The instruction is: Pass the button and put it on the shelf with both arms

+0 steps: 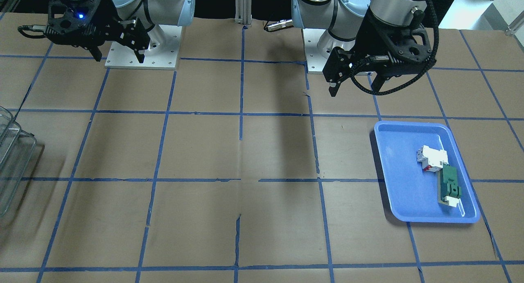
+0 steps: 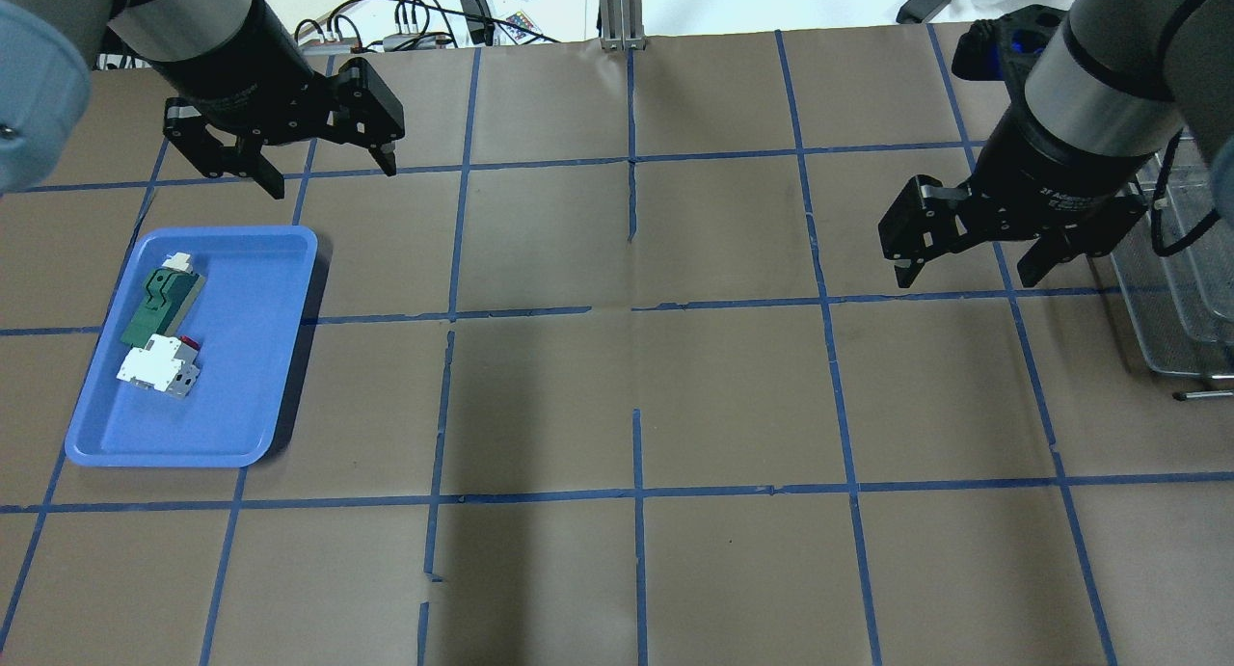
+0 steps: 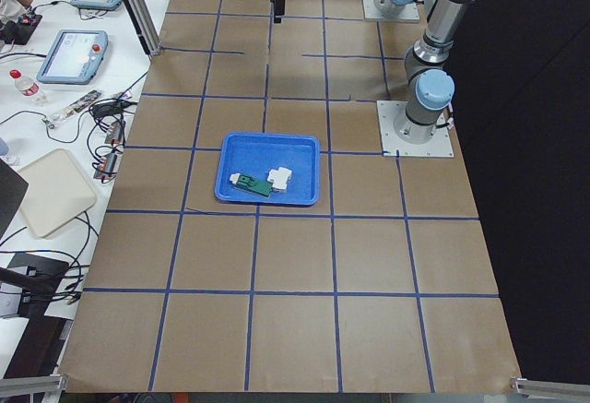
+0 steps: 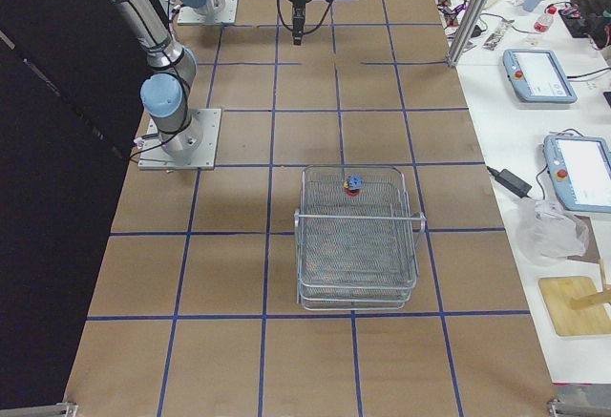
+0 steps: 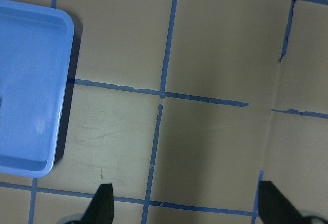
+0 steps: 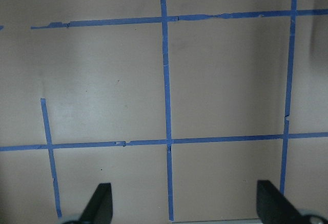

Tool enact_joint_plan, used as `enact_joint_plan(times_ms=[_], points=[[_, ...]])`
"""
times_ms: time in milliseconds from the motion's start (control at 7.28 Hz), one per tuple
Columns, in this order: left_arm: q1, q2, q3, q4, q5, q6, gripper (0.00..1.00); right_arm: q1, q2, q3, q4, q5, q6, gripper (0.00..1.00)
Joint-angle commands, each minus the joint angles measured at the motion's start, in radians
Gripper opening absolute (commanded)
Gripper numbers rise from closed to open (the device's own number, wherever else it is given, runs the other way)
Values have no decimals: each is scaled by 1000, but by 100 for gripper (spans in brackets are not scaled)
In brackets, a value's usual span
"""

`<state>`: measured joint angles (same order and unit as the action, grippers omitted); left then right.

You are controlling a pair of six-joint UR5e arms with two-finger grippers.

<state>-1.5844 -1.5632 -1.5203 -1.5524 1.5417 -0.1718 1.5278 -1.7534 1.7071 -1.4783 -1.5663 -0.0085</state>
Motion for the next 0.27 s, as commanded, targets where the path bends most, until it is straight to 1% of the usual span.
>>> enact_joint_plan(times_ms=[0, 137], points=[[0, 0, -1, 0, 0, 0, 100, 8, 2, 2, 1, -6, 22, 100], [0, 0, 0, 0, 2, 0, 100, 6, 0, 0, 1, -11, 12, 100]])
